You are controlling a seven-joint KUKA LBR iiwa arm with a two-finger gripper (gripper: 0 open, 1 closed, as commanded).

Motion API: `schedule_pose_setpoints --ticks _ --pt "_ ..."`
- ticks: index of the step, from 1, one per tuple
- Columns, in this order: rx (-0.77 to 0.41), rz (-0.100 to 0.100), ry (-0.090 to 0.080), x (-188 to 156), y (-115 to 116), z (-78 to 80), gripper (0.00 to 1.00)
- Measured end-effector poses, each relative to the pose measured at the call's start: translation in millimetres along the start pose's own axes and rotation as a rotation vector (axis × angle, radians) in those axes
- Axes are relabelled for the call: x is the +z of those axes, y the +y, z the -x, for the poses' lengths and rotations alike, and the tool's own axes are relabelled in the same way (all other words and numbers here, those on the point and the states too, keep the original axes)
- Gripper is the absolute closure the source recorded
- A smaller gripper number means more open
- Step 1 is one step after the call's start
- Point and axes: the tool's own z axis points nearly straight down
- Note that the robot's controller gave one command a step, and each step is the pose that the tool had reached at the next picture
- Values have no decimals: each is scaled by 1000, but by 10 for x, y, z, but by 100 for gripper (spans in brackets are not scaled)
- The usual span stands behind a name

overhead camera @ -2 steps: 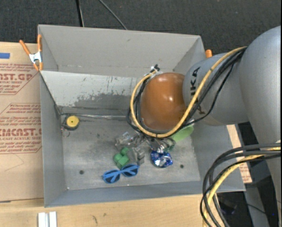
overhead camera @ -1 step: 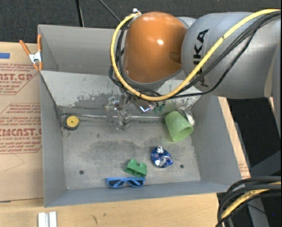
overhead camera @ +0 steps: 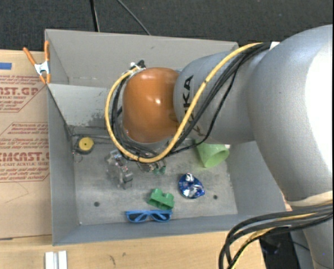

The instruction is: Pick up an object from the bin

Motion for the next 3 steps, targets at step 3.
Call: schedule_pose_setpoints --ticks 3 --pt "-152 -5 -12 557 -534 -827 0"
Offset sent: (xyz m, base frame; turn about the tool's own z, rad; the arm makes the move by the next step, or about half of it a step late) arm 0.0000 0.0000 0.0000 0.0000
